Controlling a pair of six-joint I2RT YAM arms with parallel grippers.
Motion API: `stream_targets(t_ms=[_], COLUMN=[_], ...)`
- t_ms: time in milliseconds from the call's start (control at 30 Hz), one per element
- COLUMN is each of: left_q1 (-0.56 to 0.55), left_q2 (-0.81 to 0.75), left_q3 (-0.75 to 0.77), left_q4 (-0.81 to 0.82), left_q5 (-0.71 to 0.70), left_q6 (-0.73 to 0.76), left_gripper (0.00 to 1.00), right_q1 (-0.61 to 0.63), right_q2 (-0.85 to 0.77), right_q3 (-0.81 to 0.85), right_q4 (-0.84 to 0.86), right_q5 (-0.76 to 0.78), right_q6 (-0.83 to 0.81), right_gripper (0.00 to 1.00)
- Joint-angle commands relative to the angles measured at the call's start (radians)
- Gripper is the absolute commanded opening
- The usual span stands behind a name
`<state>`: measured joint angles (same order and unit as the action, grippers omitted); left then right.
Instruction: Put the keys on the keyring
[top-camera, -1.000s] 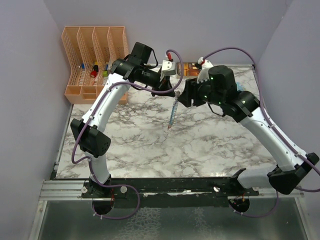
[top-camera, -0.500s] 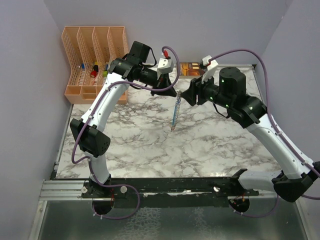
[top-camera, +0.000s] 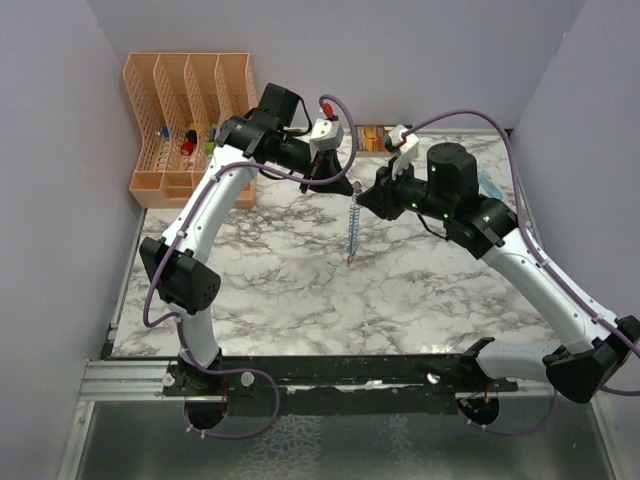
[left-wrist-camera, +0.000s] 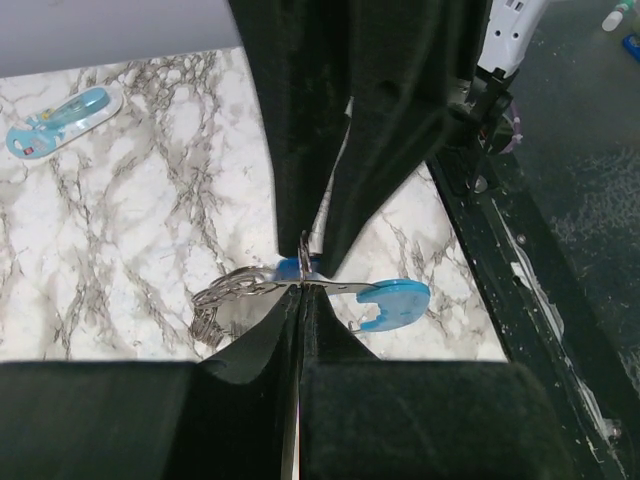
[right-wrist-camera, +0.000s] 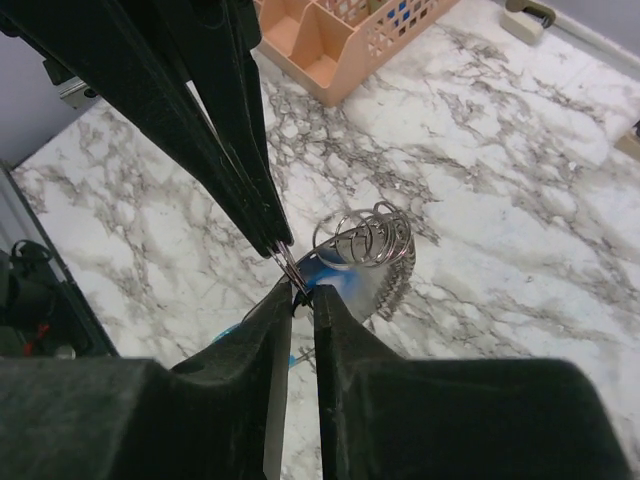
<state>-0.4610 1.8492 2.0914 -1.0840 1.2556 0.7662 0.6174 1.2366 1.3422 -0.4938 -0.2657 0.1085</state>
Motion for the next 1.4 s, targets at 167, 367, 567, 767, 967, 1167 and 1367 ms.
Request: stream_targets(t_ms=[167,367,567,767,967,1167,1367], left_q1=[0.014,0.018,0.018,0.017,0.017,0.018,0.018], left_q2=[-0.024,-0.017,-0.014,-0.011,-0.009,-0.008,-0.008], left_q3=[0.013,0.028,0.027,0.039,0.050,0.036,0.023], left_q4=[-0.014,-0.020,-0.031,-0.121,-0.210,-0.208,-0.197], left_q5=[0.076,0.093,0.132,0.189,0.220,0.214,0.209], left_q6=[0.028,0.028,0.040,0.158,0.271,0.272,0.265], left_gripper=[0.00,0.00,0.00,0.00,0.00,0.00,0.00], right_q1=[-0.009,-0.010,-0.010,-0.012,-0.018,-0.019,-0.019], right_q2=[-0.040,-0.045,-0.002,0.043,0.032,-0.032,-0.066], right_q3=[-0.039,-0.033,-0.006,0.033,0.055,0.080,0.144], right_q4=[0.052,0.036,0.012,-0.029,-0.066,-0.092,-0.148], right_q5=[-0.001,-0.003,-0.086,-0.123,-0.086,-0.030,-0.059], right_q6=[-0.018,-0.023,-0.031,-0.003,0.018,-0.004,-0.059], right_gripper=[0.04,0.03,0.02,0.03,0.22,0.68,0.62])
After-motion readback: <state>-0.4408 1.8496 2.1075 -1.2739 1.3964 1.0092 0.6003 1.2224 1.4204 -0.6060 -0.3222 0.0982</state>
